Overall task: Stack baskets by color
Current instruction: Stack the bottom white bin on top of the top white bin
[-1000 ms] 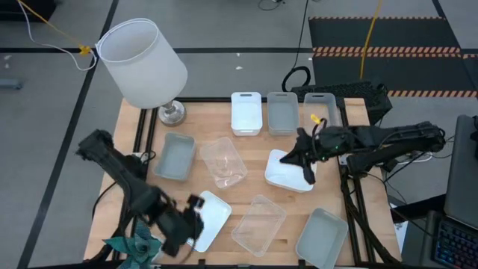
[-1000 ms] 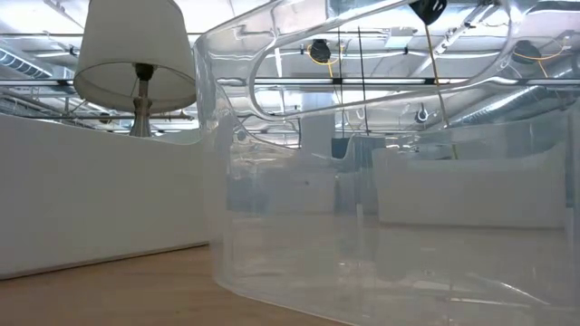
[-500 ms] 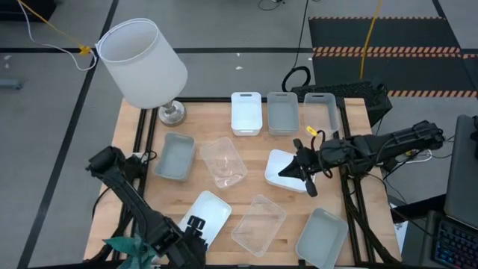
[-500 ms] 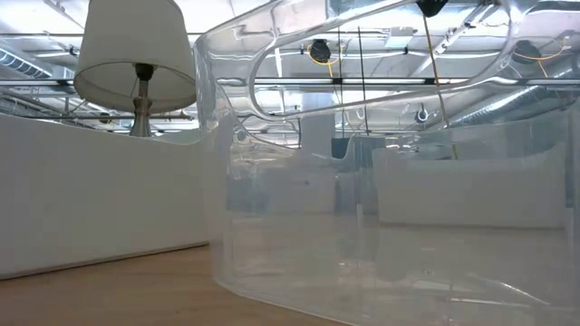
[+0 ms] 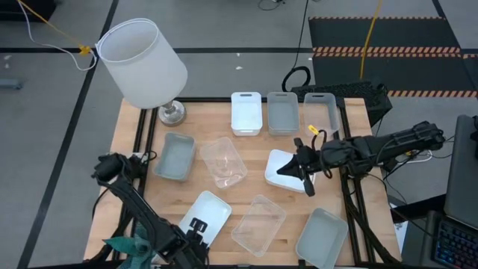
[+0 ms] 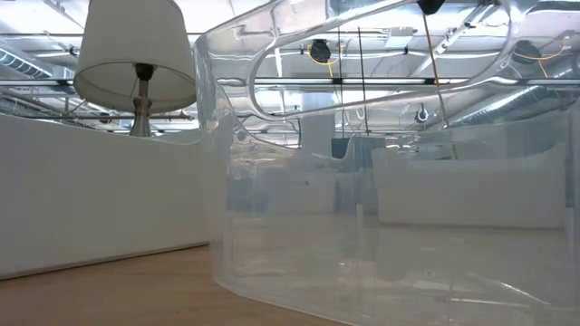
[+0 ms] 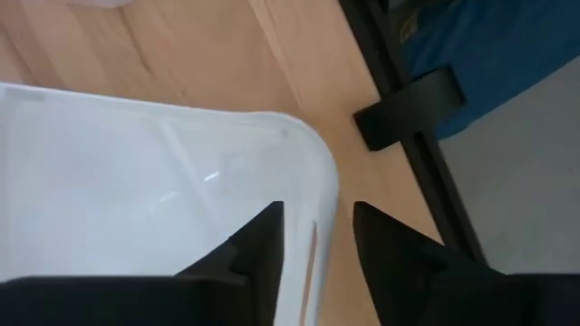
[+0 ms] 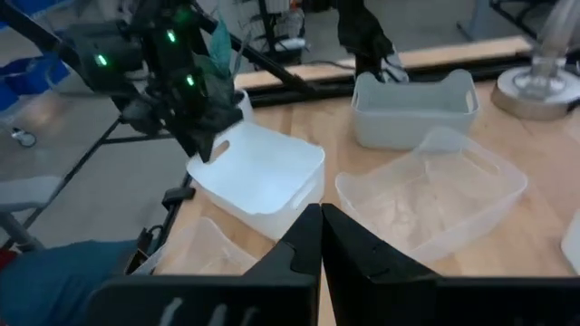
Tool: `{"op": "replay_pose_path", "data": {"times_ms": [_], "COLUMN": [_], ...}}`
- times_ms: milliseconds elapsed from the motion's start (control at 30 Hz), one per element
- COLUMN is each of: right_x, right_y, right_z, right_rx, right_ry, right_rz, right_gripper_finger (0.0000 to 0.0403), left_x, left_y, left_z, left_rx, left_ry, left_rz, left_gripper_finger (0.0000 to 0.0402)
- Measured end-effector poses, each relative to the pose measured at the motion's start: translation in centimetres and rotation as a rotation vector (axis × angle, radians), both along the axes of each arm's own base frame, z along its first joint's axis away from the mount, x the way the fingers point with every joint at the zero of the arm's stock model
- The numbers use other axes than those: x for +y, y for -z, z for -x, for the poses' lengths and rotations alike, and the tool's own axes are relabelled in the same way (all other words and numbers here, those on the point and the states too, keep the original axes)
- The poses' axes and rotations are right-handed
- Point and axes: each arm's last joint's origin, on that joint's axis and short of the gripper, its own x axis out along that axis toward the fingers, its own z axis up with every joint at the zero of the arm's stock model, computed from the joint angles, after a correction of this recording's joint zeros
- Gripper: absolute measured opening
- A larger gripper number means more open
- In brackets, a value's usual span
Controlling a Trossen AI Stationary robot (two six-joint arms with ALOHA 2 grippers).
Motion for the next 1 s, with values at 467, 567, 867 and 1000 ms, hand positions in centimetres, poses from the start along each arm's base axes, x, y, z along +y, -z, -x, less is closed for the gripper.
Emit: {"op": "replay_pose_path", "data": {"times_ms": [467, 567, 867, 1000], "right_x": [0.4, 0.7, 2.2, 2.9], "right_y": [0.1, 0.5, 1.7, 2.4], "right_z": [-0.1, -0.5, -2.3, -3.5], "right_rx": [-0.002, 0.008, 0.002, 0.009], "right_ry": [0.052, 0.110, 0.032, -0.010], "right_rz": [0.037, 0.077, 0.188, 0.262], "right_gripper_finger": [0.0004, 0.0004, 0.0004, 0.0004], "left_x": [0.8, 1.8, 4.7, 5.2], "left_y": [-0.7, -1.7, -6.3, -8.0], "left_z": [-0.3, 0.1, 1.8, 2.7], "left_rx": [-0.013, -0.008, -0.083, -0.133], "left_ry": [0.130, 0.171, 0.232, 0.351], "left_rz": [-0.043, -0.079, -0.147, -0.154], "left_gripper_finger": [0.0010, 0.0006, 0.0005, 0.0004]}}
